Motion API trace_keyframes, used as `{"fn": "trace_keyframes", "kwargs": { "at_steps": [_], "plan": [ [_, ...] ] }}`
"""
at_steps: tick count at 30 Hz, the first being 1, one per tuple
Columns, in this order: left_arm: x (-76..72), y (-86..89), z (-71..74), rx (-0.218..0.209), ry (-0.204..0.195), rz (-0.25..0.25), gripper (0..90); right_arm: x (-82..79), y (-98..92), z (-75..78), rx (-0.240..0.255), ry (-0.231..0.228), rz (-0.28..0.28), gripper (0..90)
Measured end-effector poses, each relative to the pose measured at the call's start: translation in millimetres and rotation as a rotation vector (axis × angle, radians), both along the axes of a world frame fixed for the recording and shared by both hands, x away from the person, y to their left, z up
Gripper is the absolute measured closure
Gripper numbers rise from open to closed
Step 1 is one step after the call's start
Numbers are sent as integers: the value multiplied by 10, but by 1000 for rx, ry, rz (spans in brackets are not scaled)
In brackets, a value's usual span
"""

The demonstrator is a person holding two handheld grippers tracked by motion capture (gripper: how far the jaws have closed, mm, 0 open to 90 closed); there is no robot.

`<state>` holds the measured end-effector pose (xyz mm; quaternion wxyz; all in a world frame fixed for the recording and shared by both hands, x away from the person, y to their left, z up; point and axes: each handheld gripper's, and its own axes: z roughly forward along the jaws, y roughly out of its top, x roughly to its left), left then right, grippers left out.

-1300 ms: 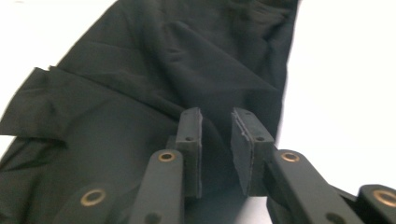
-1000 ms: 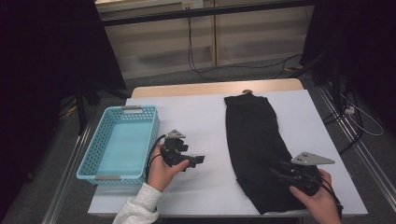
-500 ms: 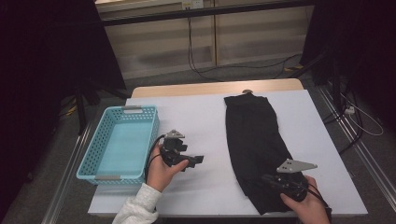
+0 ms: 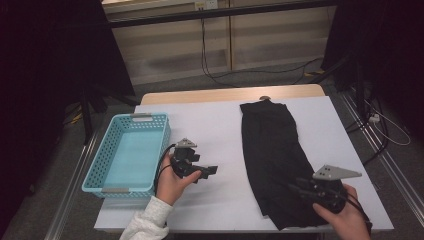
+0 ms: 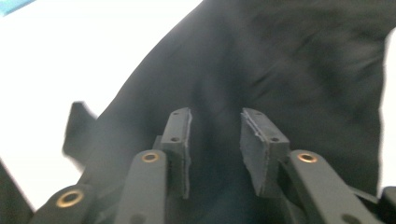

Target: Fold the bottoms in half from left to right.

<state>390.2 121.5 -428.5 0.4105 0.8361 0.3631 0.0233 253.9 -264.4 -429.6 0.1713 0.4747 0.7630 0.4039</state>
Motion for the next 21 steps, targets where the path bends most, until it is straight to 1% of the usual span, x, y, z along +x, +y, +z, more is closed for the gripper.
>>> {"fn": "trace_keyframes", "kwargs": {
  "at_steps": [1, 2, 3, 4, 5, 6, 7, 8, 9, 10, 11, 12, 13, 14, 16, 17, 18, 19, 20, 21],
  "plan": [
    [0, 0, 0, 0, 0, 0, 129, 0, 0, 0, 0, 0, 0, 630],
    [-1, 0, -1, -1, 1, 0, 129, 131, -67, 28, 5, -9, -40, 600],
    [0, 0, -4, -2, 1, 1, 129, 183, -93, 34, 1, -13, -55, 599],
    [2, 2, -5, -1, 3, 0, 129, 274, -134, 36, -7, -17, -84, 599],
    [2, 2, -5, -1, 3, 0, 129, 274, -134, 36, -7, -17, -84, 599],
    [2, 6, -7, -1, 3, 2, 128, 429, -198, 2, -32, -3, -137, 618],
    [2, 6, -7, -1, 3, 2, 129, 429, -198, 2, -32, -3, -137, 618],
    [1, 9, -7, -2, 4, 4, 129, 573, -248, -59, -49, 16, -176, 625],
    [0, 12, -7, -1, 4, 4, 129, 637, -258, -92, -69, 26, -188, 630],
    [2, 16, -7, -4, 4, 3, 129, 698, -265, -125, -71, 39, -203, 635],
    [2, 16, -7, -4, 4, 3, 129, 698, -265, -125, -71, 39, -203, 635],
    [2, 23, -5, -5, 4, 6, 129, 797, -262, -186, -76, 57, -217, 652],
    [2, 23, -5, -5, 4, 6, 129, 797, -262, -186, -76, 57, -217, 652],
    [4, 32, 0, -4, -1, 7, 129, 869, -244, -245, -96, 76, -232, 672],
    [0, 42, 5, -8, 1, 11, 128, 910, -226, -285, -107, 87, -228, 770],
    [0, 45, 4, -6, 0, 9, 129, 917, -220, -286, -105, 76, -235, 850],
    [0, 45, 4, -6, 0, 9, 129, 917, -220, -286, -105, 76, -235, 850],
    [-1, 46, 2, -8, 1, 9, 129, 924, -219, -280, -92, 71, -220, 881],
    [0, 50, 2, -6, 1, 6, 129, 950, -222, -251, -133, 68, -232, 892],
    [-1, 50, 2, -9, 1, 9, 129, 966, -243, -234, -129, 65, -232, 893]
  ]
}}
